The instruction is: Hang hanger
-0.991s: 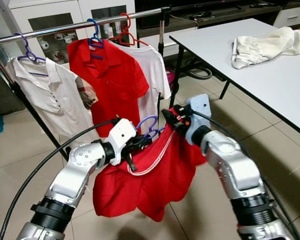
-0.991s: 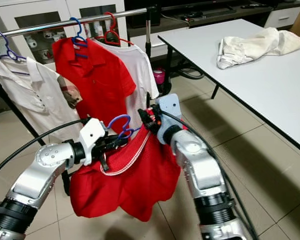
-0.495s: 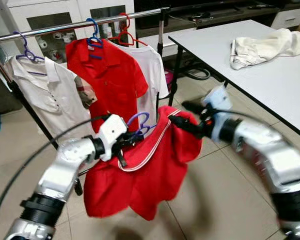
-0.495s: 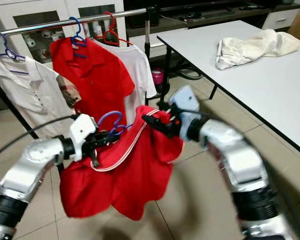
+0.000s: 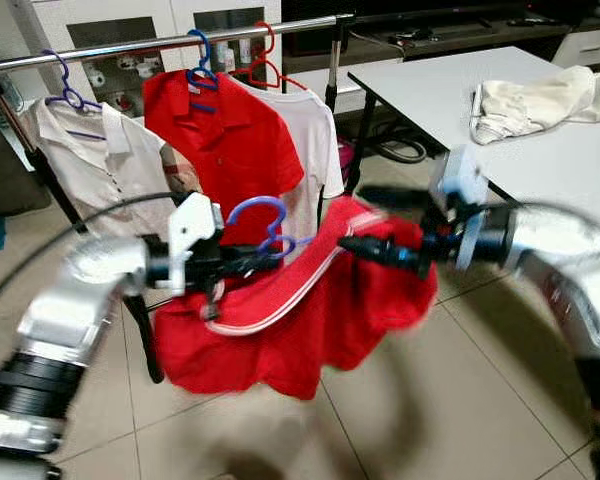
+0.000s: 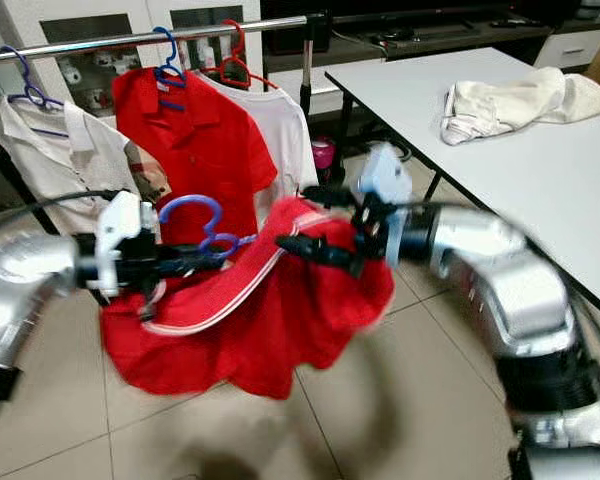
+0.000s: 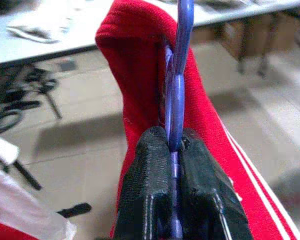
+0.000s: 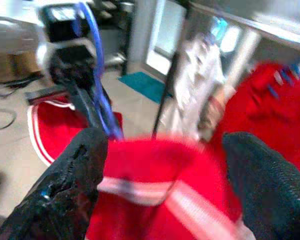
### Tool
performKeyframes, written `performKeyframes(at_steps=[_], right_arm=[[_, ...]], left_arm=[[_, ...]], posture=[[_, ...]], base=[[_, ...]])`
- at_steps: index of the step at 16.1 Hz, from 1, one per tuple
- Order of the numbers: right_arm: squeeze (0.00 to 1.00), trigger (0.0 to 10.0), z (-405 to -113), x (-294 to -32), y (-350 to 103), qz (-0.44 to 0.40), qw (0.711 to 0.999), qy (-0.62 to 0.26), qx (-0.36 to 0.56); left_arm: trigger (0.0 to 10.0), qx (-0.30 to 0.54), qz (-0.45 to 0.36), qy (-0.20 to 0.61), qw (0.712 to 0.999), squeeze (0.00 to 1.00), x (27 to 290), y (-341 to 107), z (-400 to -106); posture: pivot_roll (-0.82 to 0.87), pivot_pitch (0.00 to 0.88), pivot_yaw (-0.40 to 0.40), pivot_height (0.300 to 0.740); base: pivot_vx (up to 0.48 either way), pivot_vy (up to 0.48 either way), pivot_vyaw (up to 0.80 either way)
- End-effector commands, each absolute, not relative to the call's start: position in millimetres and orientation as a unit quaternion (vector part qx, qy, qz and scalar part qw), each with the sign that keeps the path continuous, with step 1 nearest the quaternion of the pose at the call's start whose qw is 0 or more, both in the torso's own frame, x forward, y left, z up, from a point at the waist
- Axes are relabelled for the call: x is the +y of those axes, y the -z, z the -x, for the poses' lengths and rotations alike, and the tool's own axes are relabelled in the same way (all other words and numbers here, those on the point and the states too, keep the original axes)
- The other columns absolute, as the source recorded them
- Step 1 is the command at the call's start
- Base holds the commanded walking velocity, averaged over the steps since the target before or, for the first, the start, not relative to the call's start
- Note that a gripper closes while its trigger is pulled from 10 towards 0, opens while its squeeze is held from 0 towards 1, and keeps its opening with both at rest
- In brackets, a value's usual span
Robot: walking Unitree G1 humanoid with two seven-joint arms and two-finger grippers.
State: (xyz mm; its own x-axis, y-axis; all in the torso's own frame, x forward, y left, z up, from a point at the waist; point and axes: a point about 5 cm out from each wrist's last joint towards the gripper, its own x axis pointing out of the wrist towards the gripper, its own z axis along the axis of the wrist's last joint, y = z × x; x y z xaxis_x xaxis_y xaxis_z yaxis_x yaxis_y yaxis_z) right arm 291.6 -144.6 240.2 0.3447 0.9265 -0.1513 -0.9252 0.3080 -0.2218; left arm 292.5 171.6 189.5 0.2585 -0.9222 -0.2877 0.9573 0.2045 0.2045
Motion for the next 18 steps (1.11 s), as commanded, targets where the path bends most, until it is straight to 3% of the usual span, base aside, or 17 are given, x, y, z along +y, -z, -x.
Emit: performKeyframes(at_steps=[1, 4, 9, 13, 14, 15, 16, 18], right_arm=[[0.0, 10.0, -289.1, -137.9, -244.2, 0.147, 0.783, -0.605, -0.008], [0.0, 10.0, -285.7, -126.7, -245.6, 0.162, 0.75, -0.641, -0.001], [0.0, 10.0, -291.0, -105.4, -231.6, 0.157, 0.753, -0.638, 0.033], [0.0, 10.0, -287.7, -90.9, -217.0, 0.154, 0.738, -0.653, 0.064], [0.0, 8.7, -288.6, -89.8, -214.1, 0.16, 0.739, -0.651, 0.069], [0.0, 3.8, -289.4, -89.6, -211.8, 0.165, 0.739, -0.649, 0.074], [0.0, 0.0, -290.0, -89.8, -209.7, 0.171, 0.738, -0.648, 0.079], [0.0, 0.0, -291.5, -90.6, -208.3, 0.178, 0.739, -0.645, 0.082]], left_arm=[[0.0, 0.037, -0.189, 0.634, 0.749, 0.0, 163.6, -200.8, -291.0], [0.0, 0.054, -0.222, 0.637, 0.736, 0.0, 161.3, -201.2, -295.5], [0.0, 0.065, -0.274, 0.643, 0.713, 0.0, 154.2, -203.5, -296.5], [0.0, 0.054, -0.278, 0.658, 0.698, 0.0, 143.4, -208.1, -296.0], [0.0, 0.049, -0.272, 0.663, 0.696, 0.0, 141.4, -210.2, -295.5], [0.0, 0.044, -0.267, 0.666, 0.695, 0.0, 139.9, -212.4, -294.8], [0.0, 0.041, -0.266, 0.668, 0.693, 0.0, 139.2, -214.3, -294.1], [0.0, 0.037, -0.265, 0.674, 0.688, 0.0, 138.3, -216.3, -292.1]], posture=[[-0.16, 0.0, -0.011, 0.74], [-0.16, 0.0, -0.005, 0.74], [-0.16, 0.0, 0.0, 0.74], [-0.16, 0.0, 0.001, 0.74], [-0.16, 0.0, 0.0, 0.74], [-0.16, 0.0, -0.001, 0.74], [-0.16, 0.0, -0.003, 0.74], [-0.16, 0.0, -0.006, 0.74]], base=[[0.0, 0.0, 0.0], [0.0, 0.0, 0.0], [0.0, 0.0, 0.0], [0.0, 0.0, 0.0], [0.0, 0.0, 0.0], [0.0, 0.0, 0.0], [0.0, 0.0, 0.0], [0.0, 0.0, 0.0]])
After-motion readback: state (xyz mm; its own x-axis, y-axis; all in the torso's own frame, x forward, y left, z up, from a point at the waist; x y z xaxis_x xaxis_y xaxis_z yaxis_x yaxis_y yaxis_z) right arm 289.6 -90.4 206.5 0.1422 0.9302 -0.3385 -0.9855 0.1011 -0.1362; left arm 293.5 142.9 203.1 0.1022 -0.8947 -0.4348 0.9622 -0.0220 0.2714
